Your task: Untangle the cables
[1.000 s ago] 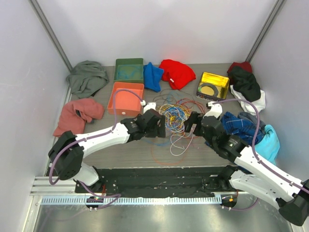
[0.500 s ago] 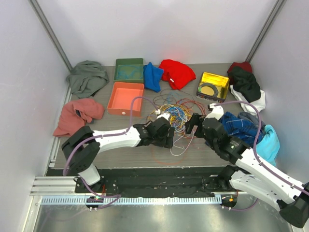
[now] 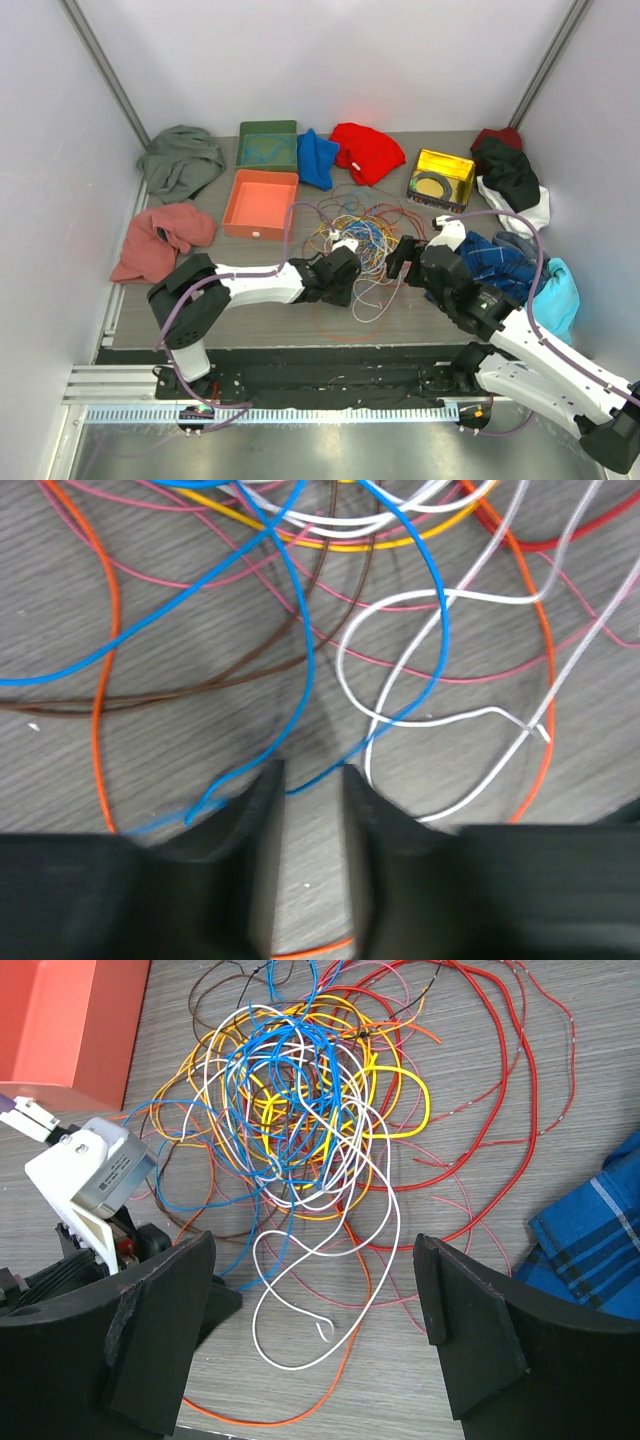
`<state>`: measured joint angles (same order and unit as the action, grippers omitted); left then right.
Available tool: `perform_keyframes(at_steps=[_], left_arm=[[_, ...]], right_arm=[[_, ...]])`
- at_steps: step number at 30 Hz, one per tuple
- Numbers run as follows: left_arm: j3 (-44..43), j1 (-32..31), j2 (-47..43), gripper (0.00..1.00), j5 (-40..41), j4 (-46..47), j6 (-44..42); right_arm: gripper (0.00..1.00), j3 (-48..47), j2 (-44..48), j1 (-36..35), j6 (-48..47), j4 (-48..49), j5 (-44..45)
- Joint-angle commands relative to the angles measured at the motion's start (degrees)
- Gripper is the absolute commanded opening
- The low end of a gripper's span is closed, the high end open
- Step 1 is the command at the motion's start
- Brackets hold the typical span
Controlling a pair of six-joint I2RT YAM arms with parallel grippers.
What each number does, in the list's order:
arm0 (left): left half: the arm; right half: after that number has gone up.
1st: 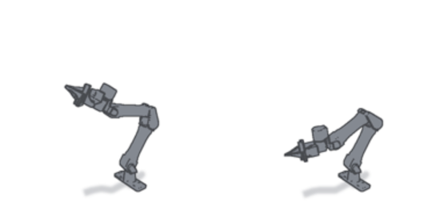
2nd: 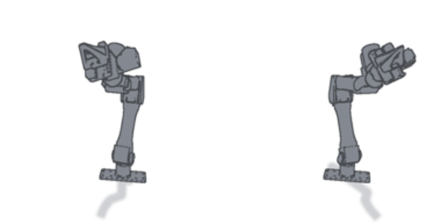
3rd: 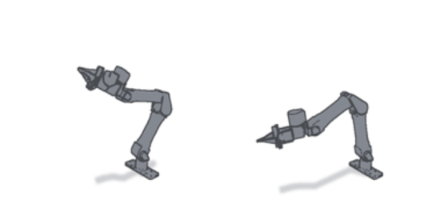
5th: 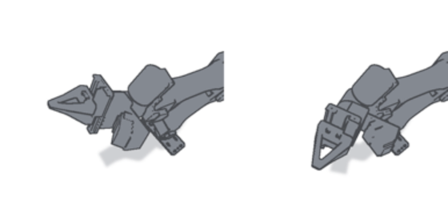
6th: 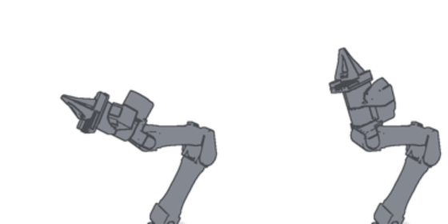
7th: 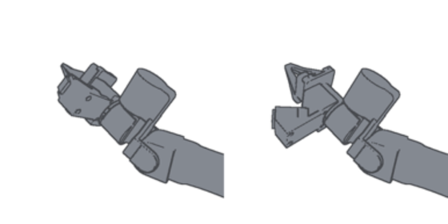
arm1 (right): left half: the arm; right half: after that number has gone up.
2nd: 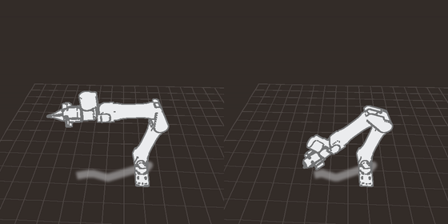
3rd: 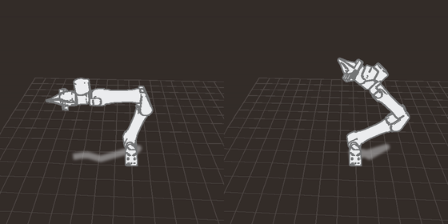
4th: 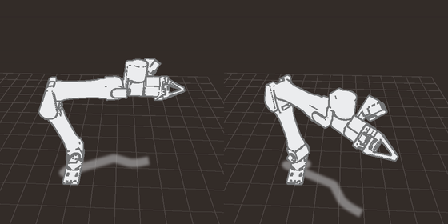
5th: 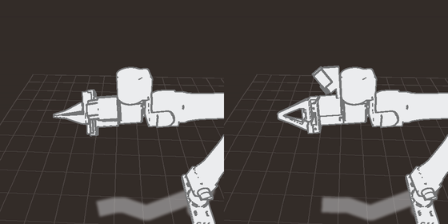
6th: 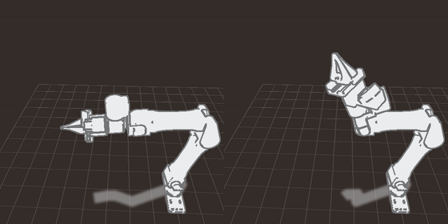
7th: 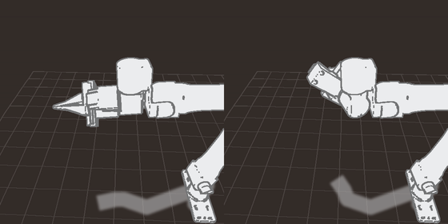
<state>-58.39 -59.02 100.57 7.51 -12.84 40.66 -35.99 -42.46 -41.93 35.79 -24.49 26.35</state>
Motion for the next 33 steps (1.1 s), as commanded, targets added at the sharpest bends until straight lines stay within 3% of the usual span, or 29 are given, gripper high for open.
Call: perform_keyframes(at_steps=[1,4,5,9,12,16,20,28,33], left_arm=[[-1.55,-0.04,-0.2,0.21,4.0,1.94,-1.02],[-1.29,-0.13,-0.73,0.1,4.97,1.5,-1.55],[-1.2,-0.04,-0.82,0.0,5.15,1.42,-1.73],[-0.76,-0.13,-4.58,0.0,6.64,-0.6,-2.08],[-1.2,-0.04,-13.1,0.0,11.11,-3.5,-3.92],[-6.28,-0.04,-27.06,0.0,19.37,-12.01,-8.83],[-14.36,0.75,-34.11,0.0,25.53,-16.24,-12.8],[-26.5,3.91,-35.27,0.0,32.56,-20.64,-18.95],[-34.67,8.3,-33.52,0.0,32.04,-20.12,-21.85]], right_arm=[[0.89,-0.57,0.62,-0.25,0.07,0.76,1.6],[0.89,-0.49,0.27,-0.17,0.07,0.93,1.6],[0.89,-0.49,0.27,-0.17,0.07,1.02,1.51],[0.89,-0.75,0.27,-0.17,0.07,1.11,1.34],[0.89,-0.84,0.8,-0.17,-0.28,1.11,1.42],[0.89,-1.19,0.36,-0.17,-0.63,1.81,0.99],[0.89,-1.37,-0.17,-0.17,-0.55,3.31,0.02],[0.89,-2.07,0.09,-0.25,-1.16,5.24,-1.83],[0.89,-2.86,0.62,-0.25,-1.95,5.15,-2.18]])
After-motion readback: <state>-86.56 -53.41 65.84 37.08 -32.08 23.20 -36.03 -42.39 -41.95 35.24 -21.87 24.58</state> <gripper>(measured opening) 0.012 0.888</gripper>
